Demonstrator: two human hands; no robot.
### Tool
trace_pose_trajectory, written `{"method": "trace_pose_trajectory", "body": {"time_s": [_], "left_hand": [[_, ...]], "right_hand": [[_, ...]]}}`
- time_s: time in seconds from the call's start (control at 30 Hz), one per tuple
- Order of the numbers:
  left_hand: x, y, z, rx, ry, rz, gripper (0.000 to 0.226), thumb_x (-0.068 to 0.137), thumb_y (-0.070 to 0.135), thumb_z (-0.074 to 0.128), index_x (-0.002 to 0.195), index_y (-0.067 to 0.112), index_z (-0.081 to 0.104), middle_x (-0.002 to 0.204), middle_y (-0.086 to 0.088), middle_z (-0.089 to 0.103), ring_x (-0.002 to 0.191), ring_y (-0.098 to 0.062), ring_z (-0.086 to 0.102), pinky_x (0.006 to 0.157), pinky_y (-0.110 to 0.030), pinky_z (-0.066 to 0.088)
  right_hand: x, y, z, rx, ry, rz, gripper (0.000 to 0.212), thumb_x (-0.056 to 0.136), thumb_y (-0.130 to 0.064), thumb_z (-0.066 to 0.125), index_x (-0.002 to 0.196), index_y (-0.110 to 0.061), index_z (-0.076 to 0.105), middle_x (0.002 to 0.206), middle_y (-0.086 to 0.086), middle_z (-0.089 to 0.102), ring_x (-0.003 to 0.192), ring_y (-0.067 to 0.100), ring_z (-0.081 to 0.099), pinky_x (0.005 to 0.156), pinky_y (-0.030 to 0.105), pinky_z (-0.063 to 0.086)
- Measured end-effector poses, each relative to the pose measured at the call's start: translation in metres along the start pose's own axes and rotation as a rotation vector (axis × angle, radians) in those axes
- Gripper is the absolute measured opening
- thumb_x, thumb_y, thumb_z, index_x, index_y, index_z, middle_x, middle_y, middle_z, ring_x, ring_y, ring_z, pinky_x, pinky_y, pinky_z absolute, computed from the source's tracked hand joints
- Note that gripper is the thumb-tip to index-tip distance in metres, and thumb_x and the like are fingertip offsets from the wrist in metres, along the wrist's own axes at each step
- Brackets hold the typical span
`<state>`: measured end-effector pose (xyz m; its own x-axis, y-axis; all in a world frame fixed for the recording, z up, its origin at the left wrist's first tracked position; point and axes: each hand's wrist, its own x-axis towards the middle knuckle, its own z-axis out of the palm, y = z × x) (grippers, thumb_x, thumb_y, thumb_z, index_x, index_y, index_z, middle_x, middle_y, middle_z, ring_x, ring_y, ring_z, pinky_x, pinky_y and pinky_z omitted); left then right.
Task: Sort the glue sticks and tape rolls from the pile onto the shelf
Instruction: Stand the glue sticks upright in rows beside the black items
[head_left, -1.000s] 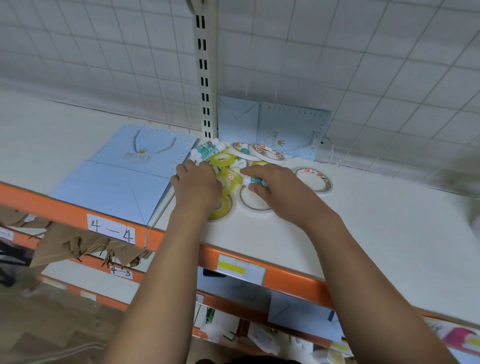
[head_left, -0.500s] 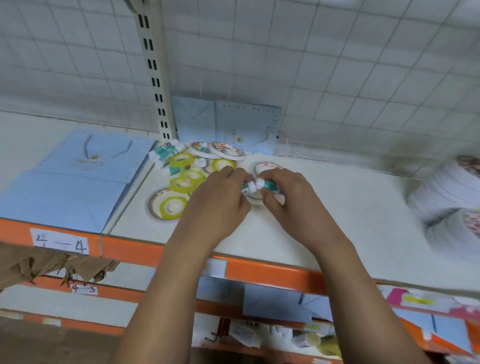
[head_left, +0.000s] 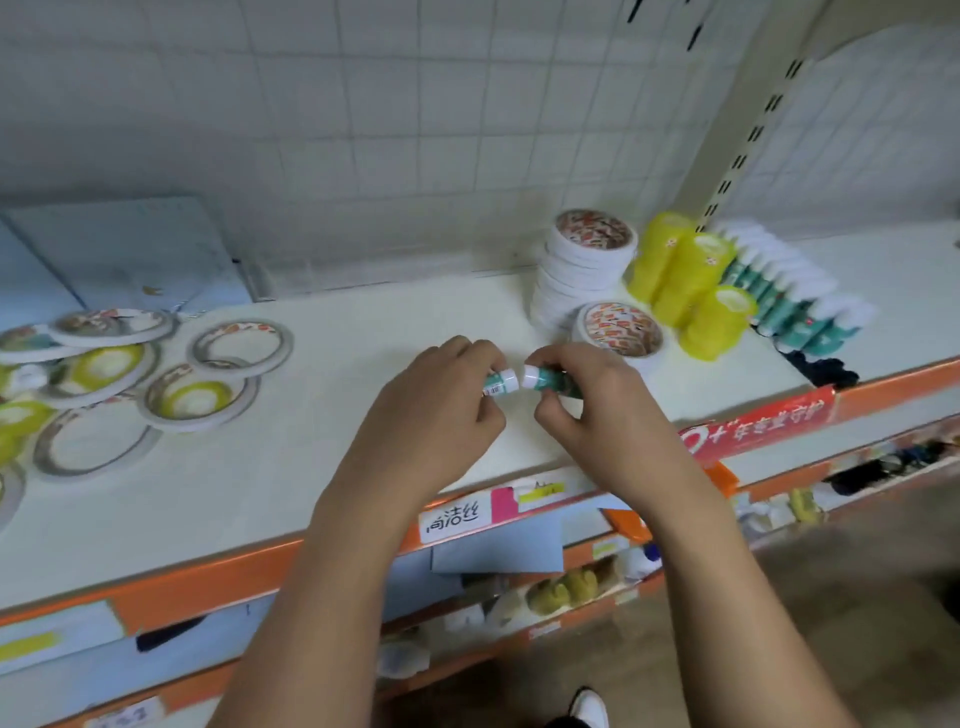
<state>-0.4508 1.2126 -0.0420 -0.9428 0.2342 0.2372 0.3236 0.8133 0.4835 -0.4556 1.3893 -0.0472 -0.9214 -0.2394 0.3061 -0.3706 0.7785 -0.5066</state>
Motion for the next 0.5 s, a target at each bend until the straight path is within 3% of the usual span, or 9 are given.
{"method": "trace_pose_trajectory", "body": {"time_s": [0.3, 0.5], "left_hand": [[0.048, 0.118, 0.084, 0.034, -0.108, 0.04, 0.025, 0.088, 0.023, 0.053, 0.113, 0.025, 0.055, 0.105, 0.004, 0.053, 0.094, -0.02, 0.053, 0.075, -0.043, 0.048], [0.086, 0.176, 0.138, 0.053, -0.145, 0.051, 0.029, 0.085, 0.018, 0.055, 0.114, 0.023, 0.058, 0.105, 0.001, 0.055, 0.097, -0.023, 0.054, 0.078, -0.042, 0.047]], "right_hand": [[-0.021, 0.128, -0.08, 0.047, -0.028, 0.029, 0.024, 0.087, -0.013, 0.06, 0.11, -0.019, 0.063, 0.1, -0.002, 0.063, 0.094, 0.019, 0.053, 0.08, 0.03, 0.044], [-0.027, 0.21, -0.119, -0.024, -0.044, 0.047, 0.027, 0.091, -0.014, 0.057, 0.117, -0.019, 0.062, 0.105, 0.001, 0.063, 0.099, 0.021, 0.051, 0.083, 0.034, 0.043]]}}
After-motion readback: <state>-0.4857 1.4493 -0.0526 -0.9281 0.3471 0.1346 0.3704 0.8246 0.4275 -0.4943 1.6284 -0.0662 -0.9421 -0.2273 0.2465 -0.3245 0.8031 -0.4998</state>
